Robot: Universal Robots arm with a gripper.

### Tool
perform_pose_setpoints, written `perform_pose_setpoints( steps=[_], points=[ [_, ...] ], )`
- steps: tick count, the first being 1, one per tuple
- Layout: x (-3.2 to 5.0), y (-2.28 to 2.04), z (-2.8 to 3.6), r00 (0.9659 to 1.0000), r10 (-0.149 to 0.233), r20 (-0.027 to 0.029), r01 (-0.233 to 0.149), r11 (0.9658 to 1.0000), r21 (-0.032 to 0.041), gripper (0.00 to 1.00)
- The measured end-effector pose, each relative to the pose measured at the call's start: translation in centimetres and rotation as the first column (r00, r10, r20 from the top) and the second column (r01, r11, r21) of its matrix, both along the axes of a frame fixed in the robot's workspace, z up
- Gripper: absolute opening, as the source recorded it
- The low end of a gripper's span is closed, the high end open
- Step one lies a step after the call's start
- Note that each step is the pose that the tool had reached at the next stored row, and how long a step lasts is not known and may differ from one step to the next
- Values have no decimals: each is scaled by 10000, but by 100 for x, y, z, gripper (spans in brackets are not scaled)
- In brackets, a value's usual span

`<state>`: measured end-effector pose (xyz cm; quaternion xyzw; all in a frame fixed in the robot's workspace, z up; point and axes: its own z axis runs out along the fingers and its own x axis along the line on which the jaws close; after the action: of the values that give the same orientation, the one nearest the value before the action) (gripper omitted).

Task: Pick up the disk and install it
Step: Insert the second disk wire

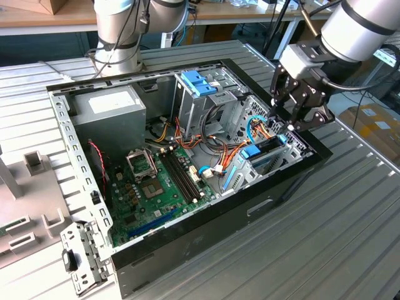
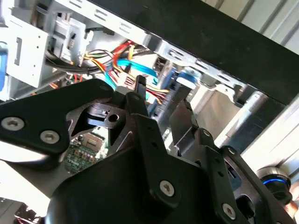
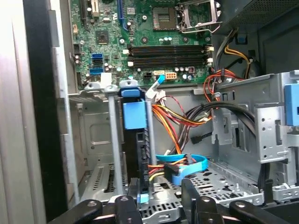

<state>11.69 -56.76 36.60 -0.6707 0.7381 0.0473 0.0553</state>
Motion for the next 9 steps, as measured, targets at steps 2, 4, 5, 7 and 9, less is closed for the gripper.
perform_pose_setpoints(
  steps=[2,4,5,7,9],
  points=[
    [-3,58,-4,10000,-1,0,1,10000,1,48],
    [-33,62,-6,10000,-2,0,2,10000,2,48],
    [-74,62,-6,10000,-2,1,2,10000,2,48],
    [-81,63,-8,10000,0,0,0,10000,0,48],
    [-82,62,-8,10000,0,0,0,10000,0,48]
  ],
)
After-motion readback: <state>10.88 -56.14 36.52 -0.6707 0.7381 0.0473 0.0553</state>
